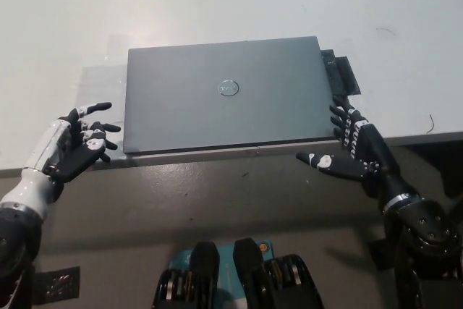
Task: The robot uses its right hand to push down on the lid of a laptop kept in the middle of the desk to close it
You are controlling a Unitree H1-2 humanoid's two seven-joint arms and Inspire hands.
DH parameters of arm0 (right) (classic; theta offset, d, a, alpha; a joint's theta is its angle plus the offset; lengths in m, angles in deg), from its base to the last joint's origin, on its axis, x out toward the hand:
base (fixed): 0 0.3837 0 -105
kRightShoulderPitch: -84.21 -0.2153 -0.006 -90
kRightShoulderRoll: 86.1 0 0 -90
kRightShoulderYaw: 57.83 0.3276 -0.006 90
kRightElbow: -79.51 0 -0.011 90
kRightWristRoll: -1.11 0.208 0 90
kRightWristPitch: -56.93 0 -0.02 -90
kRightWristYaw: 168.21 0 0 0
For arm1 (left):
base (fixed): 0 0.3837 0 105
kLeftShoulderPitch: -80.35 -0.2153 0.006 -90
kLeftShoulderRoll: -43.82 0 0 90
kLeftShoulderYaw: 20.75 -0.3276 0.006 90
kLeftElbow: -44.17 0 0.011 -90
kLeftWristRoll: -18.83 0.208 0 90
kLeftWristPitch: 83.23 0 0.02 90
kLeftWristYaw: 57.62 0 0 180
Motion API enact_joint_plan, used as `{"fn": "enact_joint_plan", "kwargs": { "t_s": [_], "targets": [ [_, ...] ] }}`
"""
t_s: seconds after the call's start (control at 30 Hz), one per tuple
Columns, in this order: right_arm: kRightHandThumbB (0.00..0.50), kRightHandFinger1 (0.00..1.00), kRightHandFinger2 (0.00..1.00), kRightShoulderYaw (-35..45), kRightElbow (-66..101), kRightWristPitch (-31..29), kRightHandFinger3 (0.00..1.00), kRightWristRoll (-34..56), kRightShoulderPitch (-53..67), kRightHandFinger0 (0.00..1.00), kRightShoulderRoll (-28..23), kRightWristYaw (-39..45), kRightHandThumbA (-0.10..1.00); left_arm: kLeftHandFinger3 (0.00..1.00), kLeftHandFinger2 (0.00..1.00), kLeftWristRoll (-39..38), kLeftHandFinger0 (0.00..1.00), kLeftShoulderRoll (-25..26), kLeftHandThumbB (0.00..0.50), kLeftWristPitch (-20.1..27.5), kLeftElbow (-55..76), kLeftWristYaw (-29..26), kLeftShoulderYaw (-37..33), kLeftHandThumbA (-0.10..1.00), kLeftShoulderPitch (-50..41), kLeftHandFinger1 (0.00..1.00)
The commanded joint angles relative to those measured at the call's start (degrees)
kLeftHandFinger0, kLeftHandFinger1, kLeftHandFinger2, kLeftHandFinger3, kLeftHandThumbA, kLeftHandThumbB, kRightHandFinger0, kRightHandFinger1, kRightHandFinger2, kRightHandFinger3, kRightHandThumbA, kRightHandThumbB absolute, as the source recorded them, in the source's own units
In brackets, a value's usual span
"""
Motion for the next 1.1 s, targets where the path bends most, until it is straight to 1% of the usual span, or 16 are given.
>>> {"fn": "enact_joint_plan", "kwargs": {
  "t_s": [0.0, 0.07, 0.1, 0.2, 0.23, 0.37, 0.4, 0.53, 0.57, 0.67, 0.8, 0.83, 0.87, 0.9, 1.03, 1.07],
  "targets": [
    [0.322, 1.0, 1.0, -0.53, -0.02, 1.47, 1.0, 1.76, 1.22, 1.0, -0.43, 0.08, 1.0, 0.77, 0.57, 0.46, 0.42, 1.67, 0.0, -1.02, 0.78, 0.54, 0.07, 0.17, 1.52, 0.46],
    [0.322, 1.0, 0.98, -0.85, 0.11, 1.47, 1.0, 2.28, 0.72, 1.0, -1.28, 0.51, 1.0, 0.77, 0.56, 0.63, 0.41, 1.57, 0.001, -1.03, 0.76, 0.37, 0.03, 0.17, 1.55, 0.45],
    [0.306, 1.0, 0.97, -1.41, 0.37, 1.47, 1.0, 1.82, 0.49, 1.0, -1.9, 0.72, 1.0, 0.76, 0.56, 0.58, 0.41, 1.58, 0.004, -1.05, 0.66, 0.4, 0.03, 0.18, 1.57, 0.45],
    [0.309, 1.0, 0.98, -1.44, 0.95, 1.47, 1.0, 3.09, 0.07, 1.0, -2.69, 1.1, 1.0, 0.76, 0.56, 0.67, 0.41, 1.79, 0.0, -1.02, 0.74, 0.64, -0.13, 0.18, 1.24, 0.45],
    [0.34, 1.0, 0.98, -1.04, 1.34, 1.47, 1.0, 3.94, -0.33, 1.0, -2.95, 1.22, 1.0, 0.76, 0.56, 0.64, 0.41, 1.79, 0.0, -1.04, 0.7, 0.61, -0.13, 0.18, 1.25, 0.45],
    [0.348, 1.0, 1.0, 0.14, 5.22, 1.47, 1.0, 6.99, -2.51, 1.0, -5.28, 1.45, 1.0, 0.77, 0.58, 0.69, 0.43, 1.69, 0.0, -1.07, 1.08, 0.43, -0.07, 0.18, 0.64, 0.46],
    [0.329, 1.0, 1.0, 0.74, 7.05, 1.47, 1.0, 8.1, -3.18, 1.0, -6.12, 1.33, 1.0, 0.77, 0.57, 0.75, 0.42, 1.63, 0.0, -1.07, 1.1, 0.37, -0.03, 0.18, 0.51, 0.46],
    [0.32, 1.0, 1.0, 2.14, 11.83, 1.47, 1.0, 10.54, -4.78, 1.0, -8.8, 0.18, 1.0, 0.76, 0.55, 0.41, 0.4, 1.28, 0.0, -1.06, 1.1, -0.02, 0.52, 0.17, -0.08, 0.43],
    [0.358, 1.0, 1.0, 3.69, 14.65, 1.47, 1.0, 11.58, -5.22, 1.0, -10.08, -1.0, 1.0, 0.76, 0.55, 0.1, 0.4, 1.25, 0.0, -1.07, 1.09, 0.01, 0.73, 0.17, -0.29, 0.43],
    [0.384, 1.0, 1.0, 5.64, 18.61, 1.47, 1.0, 12.94, -4.74, 1.0, -12.8, -1.93, 1.0, 0.76, 0.55, -0.09, 0.39, 1.16, 0.0, -1.07, 1.18, 0.08, 0.83, 0.14, -0.51, 0.43],
    [0.349, 1.0, 1.0, 7.38, 22.66, 1.47, 1.0, 12.18, -2.7, 1.0, -14.54, -3.15, 1.0, 0.75, 0.54, -0.27, 0.38, 0.84, 0.0, -1.06, 1.08, -0.04, 1.09, 0.15, -0.66, 0.43],
    [0.307, 1.0, 1.0, 8.12, 23.81, 1.47, 1.0, 12.1, -1.85, 1.0, -14.39, -3.68, 1.0, 0.75, 0.54, -0.29, 0.38, 0.77, 0.0, -1.07, 1.11, -0.14, 1.12, 0.15, -0.72, 0.42],
    [0.33, 1.0, 1.0, 9.15, 25.12, 1.47, 1.0, 12.32, -0.2, 1.0, -14.43, -4.28, 1.0, 0.77, 0.55, -0.24, 0.38, 0.96, 0.0, -1.07, 1.02, 0.01, 0.99, 0.15, -0.77, 0.43],
    [0.309, 1.0, 1.0, 9.28, 25.57, 1.47, 1.0, 12.45, 0.35, 1.0, -14.68, -4.31, 1.0, 0.77, 0.55, -0.26, 0.38, 0.91, 0.0, -1.06, 0.99, 0.02, 1.04, 0.15, -0.83, 0.43],
    [0.315, 1.0, 1.0, 10.9, 27.87, 1.47, 1.0, 15.22, 6.03, 1.0, -13.84, -5.57, 1.0, 0.77, 0.55, -0.29, 0.37, 0.54, 0.0, -0.84, 0.91, -0.11, 1.18, 0.13, -1.03, 0.43],
    [0.296, 1.0, 1.0, 11.01, 28.11, 1.47, 1.0, 15.04, 7.05, 1.0, -13.57, -5.54, 1.0, 0.76, 0.54, -0.1, 0.38, 0.61, 0.0, -0.61, 0.92, -0.15, 1.13, 0.13, -1.1, 0.42]
  ]
}}
